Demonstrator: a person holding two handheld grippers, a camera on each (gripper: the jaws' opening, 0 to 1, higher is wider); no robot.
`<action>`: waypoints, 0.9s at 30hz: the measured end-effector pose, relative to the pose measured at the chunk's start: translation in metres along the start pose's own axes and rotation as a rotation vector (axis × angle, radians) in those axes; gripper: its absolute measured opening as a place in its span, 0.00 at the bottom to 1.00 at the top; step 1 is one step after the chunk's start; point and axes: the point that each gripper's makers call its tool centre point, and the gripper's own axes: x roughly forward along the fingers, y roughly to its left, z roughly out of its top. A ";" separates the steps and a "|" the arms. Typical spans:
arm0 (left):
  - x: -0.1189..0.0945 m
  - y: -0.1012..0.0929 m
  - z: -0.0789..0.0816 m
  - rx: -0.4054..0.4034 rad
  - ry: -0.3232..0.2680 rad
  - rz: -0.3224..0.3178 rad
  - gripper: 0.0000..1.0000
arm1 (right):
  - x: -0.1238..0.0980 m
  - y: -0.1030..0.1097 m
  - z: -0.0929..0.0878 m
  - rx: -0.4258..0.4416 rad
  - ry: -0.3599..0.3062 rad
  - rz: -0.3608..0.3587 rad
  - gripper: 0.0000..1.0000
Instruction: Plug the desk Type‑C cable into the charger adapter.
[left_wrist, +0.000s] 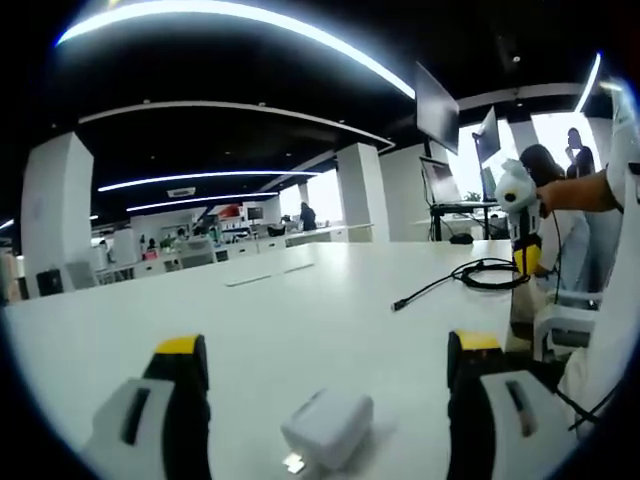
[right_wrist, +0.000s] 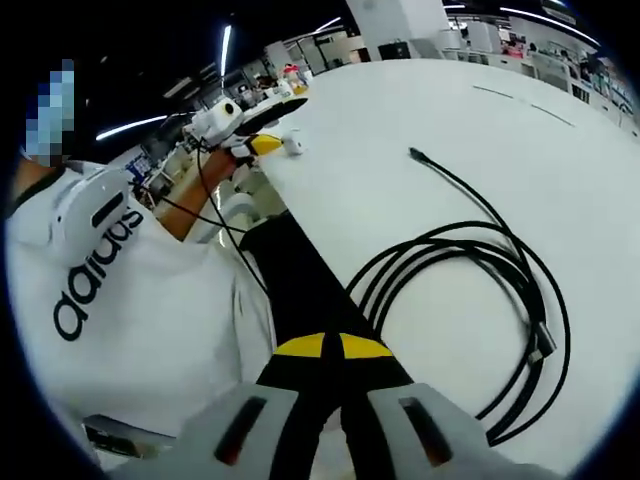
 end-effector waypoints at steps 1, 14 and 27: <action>0.000 0.000 0.000 0.000 0.000 0.000 1.00 | 0.000 0.000 0.000 -0.001 -0.002 -0.001 0.02; 0.001 -0.002 -0.003 -0.002 0.010 -0.015 1.00 | 0.001 0.003 0.003 -0.099 -0.068 0.015 0.03; -0.001 0.000 -0.006 -0.002 0.019 -0.013 1.00 | -0.001 -0.020 0.036 -0.169 -0.203 -0.096 0.08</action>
